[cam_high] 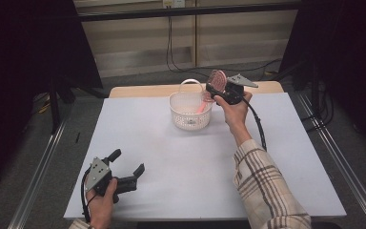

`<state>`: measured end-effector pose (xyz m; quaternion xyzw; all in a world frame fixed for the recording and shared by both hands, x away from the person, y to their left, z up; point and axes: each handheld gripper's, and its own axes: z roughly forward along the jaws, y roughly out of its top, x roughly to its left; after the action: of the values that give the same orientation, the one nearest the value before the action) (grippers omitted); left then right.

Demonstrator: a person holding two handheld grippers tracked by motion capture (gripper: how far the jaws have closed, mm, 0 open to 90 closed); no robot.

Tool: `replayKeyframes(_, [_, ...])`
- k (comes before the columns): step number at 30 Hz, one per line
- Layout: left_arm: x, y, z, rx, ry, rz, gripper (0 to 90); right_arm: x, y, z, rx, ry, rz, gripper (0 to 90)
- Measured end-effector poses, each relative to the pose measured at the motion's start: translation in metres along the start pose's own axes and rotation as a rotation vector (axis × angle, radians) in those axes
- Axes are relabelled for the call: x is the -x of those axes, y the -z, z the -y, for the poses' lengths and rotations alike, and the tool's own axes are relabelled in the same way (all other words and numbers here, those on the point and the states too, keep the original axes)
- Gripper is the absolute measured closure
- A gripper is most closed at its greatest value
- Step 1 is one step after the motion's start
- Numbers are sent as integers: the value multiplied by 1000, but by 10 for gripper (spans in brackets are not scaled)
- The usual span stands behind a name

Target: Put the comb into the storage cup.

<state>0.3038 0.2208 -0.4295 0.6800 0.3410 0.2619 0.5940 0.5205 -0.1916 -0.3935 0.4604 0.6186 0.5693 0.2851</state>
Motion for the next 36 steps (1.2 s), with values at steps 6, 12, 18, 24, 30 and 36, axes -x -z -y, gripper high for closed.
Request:
replayKeyframes(6, [0,0,0,-1,0,1,10,-1,-1,1,-4,0,-3,505])
replayKeyframes(12, [0,0,0,-1,1,1,10,-3,-3,4,-13,0,-15,514])
replayKeyframes(18, [0,0,0,-3,-1,2,9,-3,-4,5,-16,-4,-23,515])
replayKeyframes(24, [0,0,0,-1,-1,1,10,-3,-3,4,-19,-6,-23,497])
replayKeyframes(30, [0,0,0,0,0,1,10,-1,-1,2,-21,-7,-21,446])
replayKeyframes(36, [0,0,0,-2,-3,0,10,0,1,1,-27,-6,-19,356])
